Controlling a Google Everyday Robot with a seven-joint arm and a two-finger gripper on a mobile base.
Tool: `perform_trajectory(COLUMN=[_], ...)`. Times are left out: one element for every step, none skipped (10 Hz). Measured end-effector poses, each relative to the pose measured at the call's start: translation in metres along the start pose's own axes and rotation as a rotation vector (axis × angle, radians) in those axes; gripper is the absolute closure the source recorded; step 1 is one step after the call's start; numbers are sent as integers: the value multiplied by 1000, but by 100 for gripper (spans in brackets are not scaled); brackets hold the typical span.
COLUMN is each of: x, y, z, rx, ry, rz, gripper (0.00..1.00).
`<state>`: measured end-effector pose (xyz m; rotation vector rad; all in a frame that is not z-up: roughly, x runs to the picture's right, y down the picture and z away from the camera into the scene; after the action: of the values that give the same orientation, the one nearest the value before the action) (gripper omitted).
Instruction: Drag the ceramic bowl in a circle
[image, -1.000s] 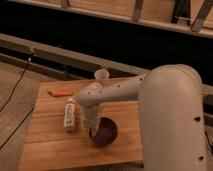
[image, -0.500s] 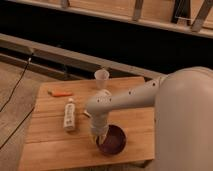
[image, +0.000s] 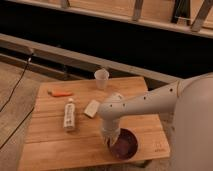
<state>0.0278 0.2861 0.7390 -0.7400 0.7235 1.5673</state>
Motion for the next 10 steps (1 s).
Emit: perform_trajectory(x=[-3,-9,-14,-22,-30,-41,-49,-59,-70,-82], y=[-8,-23,-32,-41,-49,-56,-60,-64,-67,-69], z=[-2,-6,-9,-13,-17,-22,-25,-28,-31,-34], rx=[-5,-5,-4,-2,3,10,14,18,22,23], ry=[-13,-34,-46,-63,-79,-95,-104,-116,-128,-141], rz=[25,63,81,101,110,114,115,115,114,109], gripper=[100,100,100,100,100,100,100,100,100,100])
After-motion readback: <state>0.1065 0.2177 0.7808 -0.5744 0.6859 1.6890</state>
